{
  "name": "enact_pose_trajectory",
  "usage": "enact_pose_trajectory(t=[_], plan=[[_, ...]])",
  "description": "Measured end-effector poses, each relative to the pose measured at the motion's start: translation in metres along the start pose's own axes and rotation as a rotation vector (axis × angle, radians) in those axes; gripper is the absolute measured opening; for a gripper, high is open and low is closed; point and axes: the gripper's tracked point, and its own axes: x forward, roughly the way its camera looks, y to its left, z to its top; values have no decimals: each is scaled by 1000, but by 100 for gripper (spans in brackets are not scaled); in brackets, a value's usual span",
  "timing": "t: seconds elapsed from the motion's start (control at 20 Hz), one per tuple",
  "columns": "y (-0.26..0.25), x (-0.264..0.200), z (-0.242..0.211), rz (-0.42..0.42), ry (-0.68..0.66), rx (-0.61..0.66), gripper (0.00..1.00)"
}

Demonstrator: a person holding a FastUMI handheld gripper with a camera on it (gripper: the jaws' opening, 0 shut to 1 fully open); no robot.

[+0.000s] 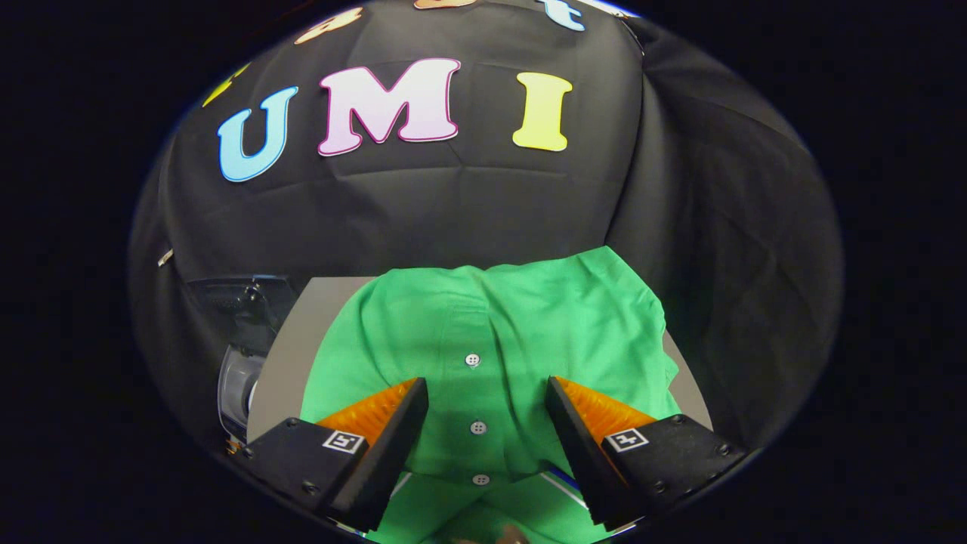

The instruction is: Put the clothes into the washing machine and then close the washing machine lid.

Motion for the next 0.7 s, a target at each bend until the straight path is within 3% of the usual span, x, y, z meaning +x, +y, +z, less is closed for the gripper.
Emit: enact_pose_trajectory(t=[0.2,0.35,0.45,0.5,0.6,0.7], plan=[[-7,1,0,-11,46,6,96],[-13,7,4,-36,55,-8,45],[-13,6,3,-26,54,-15,20],[-15,7,4,-28,45,-10,20],[-14,6,5,-15,30,28,5],[-14,4,5,1,11,57,5]])
